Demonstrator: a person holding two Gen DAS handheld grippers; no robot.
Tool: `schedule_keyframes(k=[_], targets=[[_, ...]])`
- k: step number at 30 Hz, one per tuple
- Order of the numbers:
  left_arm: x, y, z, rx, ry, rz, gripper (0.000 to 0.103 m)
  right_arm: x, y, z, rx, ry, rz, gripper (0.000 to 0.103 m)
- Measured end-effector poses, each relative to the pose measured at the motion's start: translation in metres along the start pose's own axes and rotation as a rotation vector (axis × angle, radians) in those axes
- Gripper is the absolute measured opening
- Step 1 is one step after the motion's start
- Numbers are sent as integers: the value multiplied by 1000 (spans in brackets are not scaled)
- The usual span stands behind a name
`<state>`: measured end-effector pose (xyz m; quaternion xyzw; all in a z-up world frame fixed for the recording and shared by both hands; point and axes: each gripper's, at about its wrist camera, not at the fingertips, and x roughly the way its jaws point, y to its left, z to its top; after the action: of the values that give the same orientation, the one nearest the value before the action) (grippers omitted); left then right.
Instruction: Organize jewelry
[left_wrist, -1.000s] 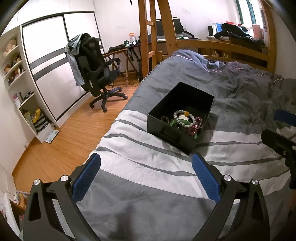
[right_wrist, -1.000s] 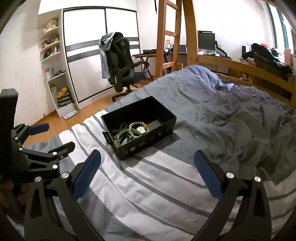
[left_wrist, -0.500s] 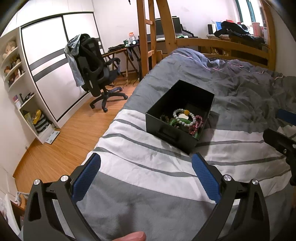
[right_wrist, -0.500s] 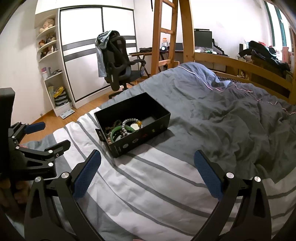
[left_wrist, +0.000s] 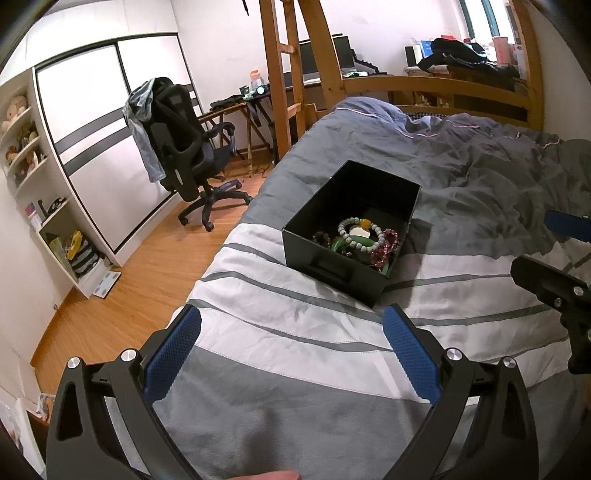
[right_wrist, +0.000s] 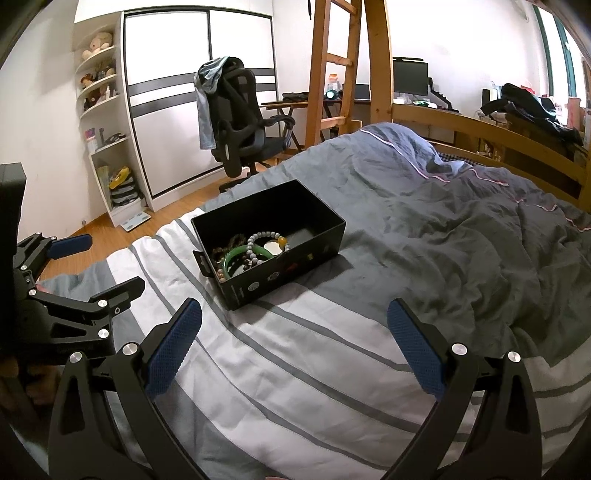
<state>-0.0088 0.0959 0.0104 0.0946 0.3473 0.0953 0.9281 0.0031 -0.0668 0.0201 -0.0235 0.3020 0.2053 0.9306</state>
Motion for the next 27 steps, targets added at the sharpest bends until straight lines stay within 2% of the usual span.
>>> schedule_keyframes(k=[27], targets=[[-4,-6,-1,19,-19,-18,97,3,2,-4,-5,9,4,99]])
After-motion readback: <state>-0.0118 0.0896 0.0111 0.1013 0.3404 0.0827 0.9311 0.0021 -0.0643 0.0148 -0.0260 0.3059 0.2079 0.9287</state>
